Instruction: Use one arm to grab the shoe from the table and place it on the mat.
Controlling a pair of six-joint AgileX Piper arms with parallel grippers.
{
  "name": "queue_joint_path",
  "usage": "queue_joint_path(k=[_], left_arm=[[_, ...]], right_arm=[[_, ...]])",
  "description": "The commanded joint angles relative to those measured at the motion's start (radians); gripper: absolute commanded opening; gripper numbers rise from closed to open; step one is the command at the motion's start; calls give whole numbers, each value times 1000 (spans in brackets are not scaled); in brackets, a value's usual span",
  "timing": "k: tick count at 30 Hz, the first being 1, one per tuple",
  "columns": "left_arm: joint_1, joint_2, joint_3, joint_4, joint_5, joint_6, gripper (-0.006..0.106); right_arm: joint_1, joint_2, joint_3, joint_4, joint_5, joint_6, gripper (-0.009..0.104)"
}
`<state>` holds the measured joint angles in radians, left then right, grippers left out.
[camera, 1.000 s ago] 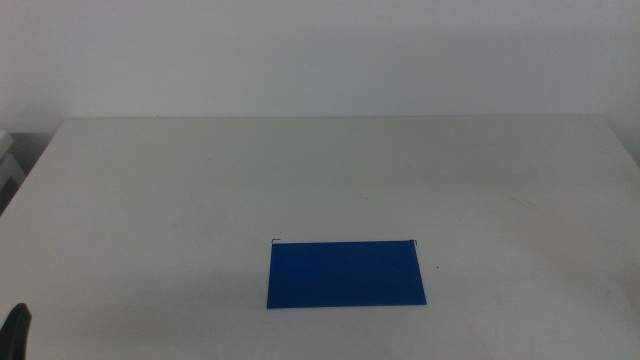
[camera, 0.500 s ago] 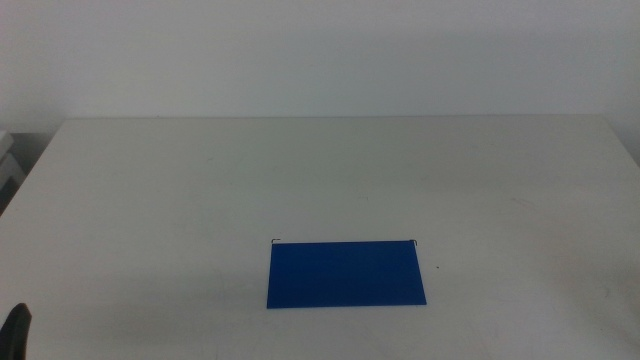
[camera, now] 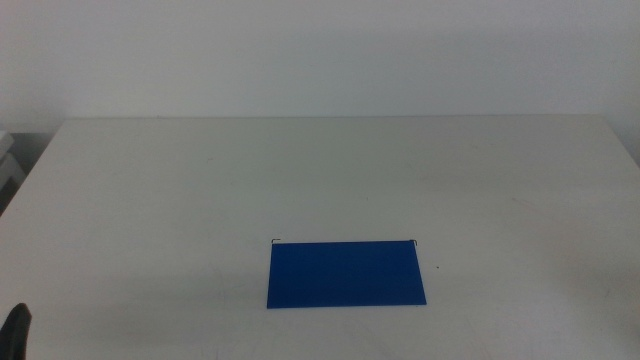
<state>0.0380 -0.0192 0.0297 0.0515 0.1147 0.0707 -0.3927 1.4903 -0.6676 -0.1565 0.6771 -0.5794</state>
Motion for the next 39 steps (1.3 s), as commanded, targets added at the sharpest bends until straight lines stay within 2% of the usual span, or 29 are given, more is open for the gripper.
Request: queue_joint_path(k=[1,6,10,16,25,33,39], left_arm=[[-5,-7,5,-9,-82,-6,94],[-5,-7,5,-9,-82,-6,94],[-5,-7,5,-9,-82,-6,94],[-5,-7,5,-9,-82,-6,94],[-5,-7,5,-9,-82,-6,94],[-5,-7,5,-9,-82,-6,94],[-5,-7,5,-9,-82,-6,94]], right_arm=[[1,-31,-17,-22,17,12,-2],[49,-121,-36,-32,84,43,-4],[107,-182,-124,-18,232,89,-4],[282,-201,-299,-17,461,164,-4],[535,-118,-506,-5,561,373,-4],[756,92,-731,-9,610,579,-4],[902,287,-933,8,610,650,-4]])
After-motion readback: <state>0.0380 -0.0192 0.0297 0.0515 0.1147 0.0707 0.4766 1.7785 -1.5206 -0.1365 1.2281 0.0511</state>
